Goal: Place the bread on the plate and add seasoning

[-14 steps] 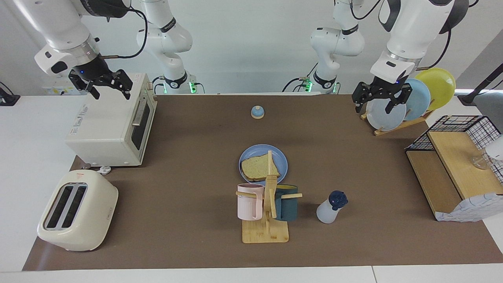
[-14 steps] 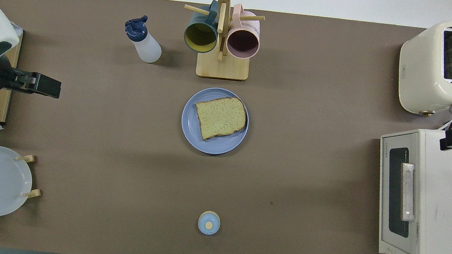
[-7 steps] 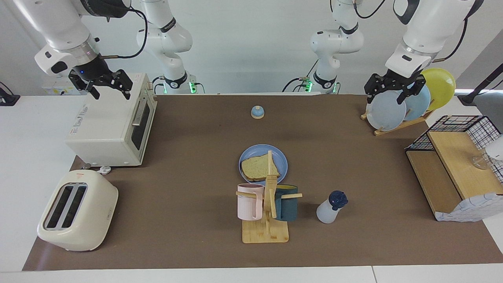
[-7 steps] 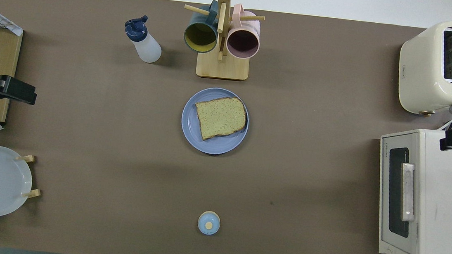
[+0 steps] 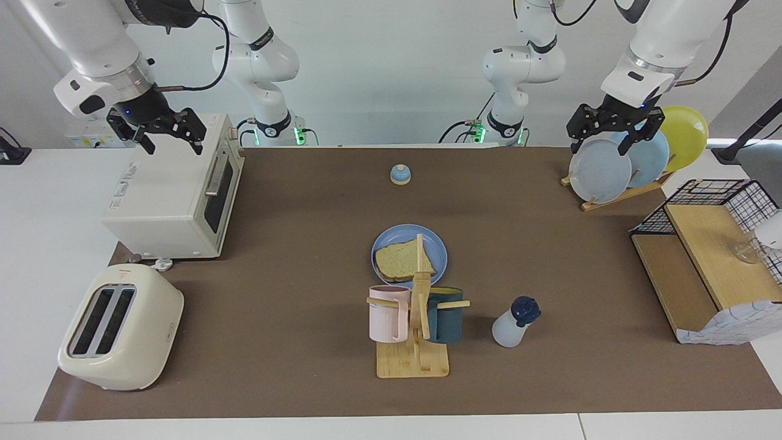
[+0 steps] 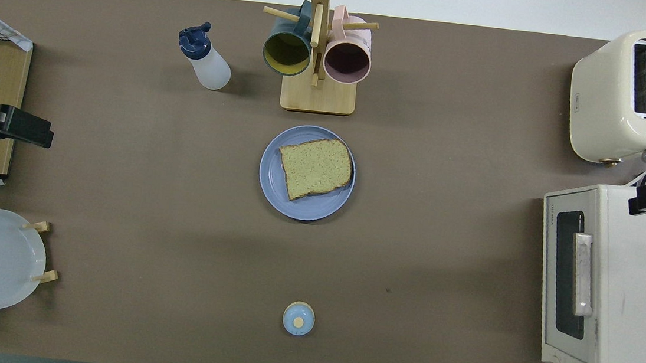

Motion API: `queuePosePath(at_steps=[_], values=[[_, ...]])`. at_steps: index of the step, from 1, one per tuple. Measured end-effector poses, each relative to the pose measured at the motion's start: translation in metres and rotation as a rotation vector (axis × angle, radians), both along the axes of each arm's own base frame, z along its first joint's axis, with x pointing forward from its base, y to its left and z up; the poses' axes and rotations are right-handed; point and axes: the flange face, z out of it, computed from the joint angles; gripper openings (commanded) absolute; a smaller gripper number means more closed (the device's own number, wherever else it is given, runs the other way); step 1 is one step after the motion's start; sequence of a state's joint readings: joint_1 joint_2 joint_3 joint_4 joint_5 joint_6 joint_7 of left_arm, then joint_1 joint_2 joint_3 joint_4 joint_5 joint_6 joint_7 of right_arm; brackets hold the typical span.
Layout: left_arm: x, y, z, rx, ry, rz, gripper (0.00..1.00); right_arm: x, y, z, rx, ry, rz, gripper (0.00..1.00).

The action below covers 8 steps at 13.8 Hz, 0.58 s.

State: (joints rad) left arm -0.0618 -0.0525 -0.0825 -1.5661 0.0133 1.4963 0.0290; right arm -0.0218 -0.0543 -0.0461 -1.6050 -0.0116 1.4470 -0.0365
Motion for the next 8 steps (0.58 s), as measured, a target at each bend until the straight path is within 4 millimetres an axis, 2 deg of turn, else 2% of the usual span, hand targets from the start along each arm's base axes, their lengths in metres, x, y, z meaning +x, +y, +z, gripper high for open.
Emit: queuePosePath(at_steps=[4,8], values=[[0.0,-0.012,-0.003,-0.005,0.006,-0.023,1.0,0.0,0.0,0.0,0.0,0.0,0.0,1.0],[0.001,-0.014,-0.006,-0.004,0.013,-0.025,1.0,0.0,0.0,0.0,0.0,0.0,0.0,1.0]])
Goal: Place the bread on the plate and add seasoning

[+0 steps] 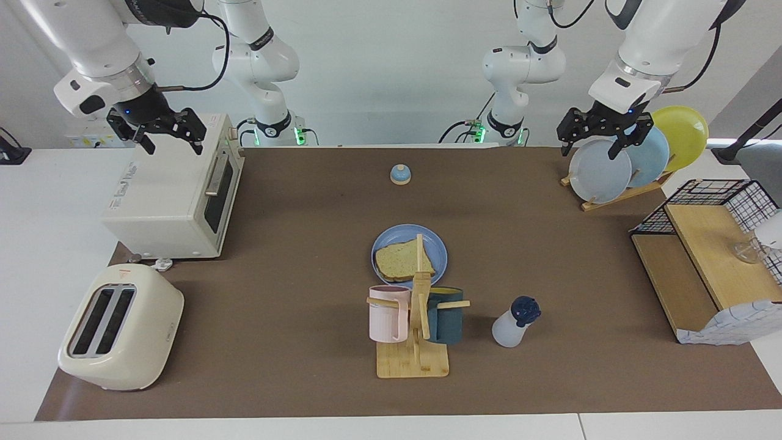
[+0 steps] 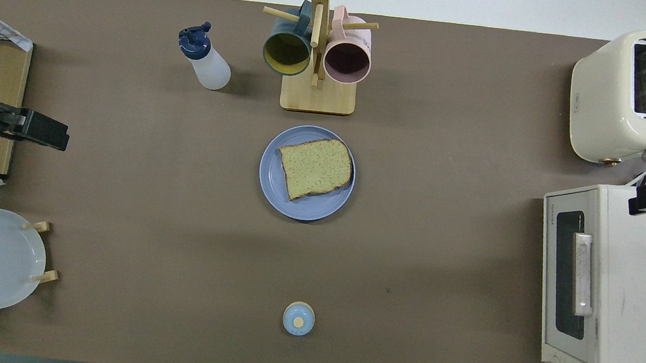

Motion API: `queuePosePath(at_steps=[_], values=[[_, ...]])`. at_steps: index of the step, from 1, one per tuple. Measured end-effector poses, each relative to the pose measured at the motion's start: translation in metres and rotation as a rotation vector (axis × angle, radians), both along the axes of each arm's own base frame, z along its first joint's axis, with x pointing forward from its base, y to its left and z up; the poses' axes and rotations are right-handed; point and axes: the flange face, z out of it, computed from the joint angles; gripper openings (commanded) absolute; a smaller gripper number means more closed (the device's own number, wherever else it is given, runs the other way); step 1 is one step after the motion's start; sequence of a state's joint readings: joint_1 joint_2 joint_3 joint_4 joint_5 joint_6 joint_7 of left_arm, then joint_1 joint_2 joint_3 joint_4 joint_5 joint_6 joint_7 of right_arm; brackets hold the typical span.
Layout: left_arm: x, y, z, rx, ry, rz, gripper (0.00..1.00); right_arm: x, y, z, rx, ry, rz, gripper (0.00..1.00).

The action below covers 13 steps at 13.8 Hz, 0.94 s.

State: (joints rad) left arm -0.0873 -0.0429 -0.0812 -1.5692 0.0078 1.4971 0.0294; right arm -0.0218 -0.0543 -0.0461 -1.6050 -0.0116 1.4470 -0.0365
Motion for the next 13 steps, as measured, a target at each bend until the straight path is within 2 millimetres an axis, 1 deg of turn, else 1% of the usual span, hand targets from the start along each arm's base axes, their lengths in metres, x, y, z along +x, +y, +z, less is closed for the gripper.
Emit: queuePosePath(at_steps=[13], values=[[0.0001,0.0,-0.0002,-0.02,0.004,0.031,1.0,0.0,0.0,0.0,0.0,0.0,0.0,1.0]])
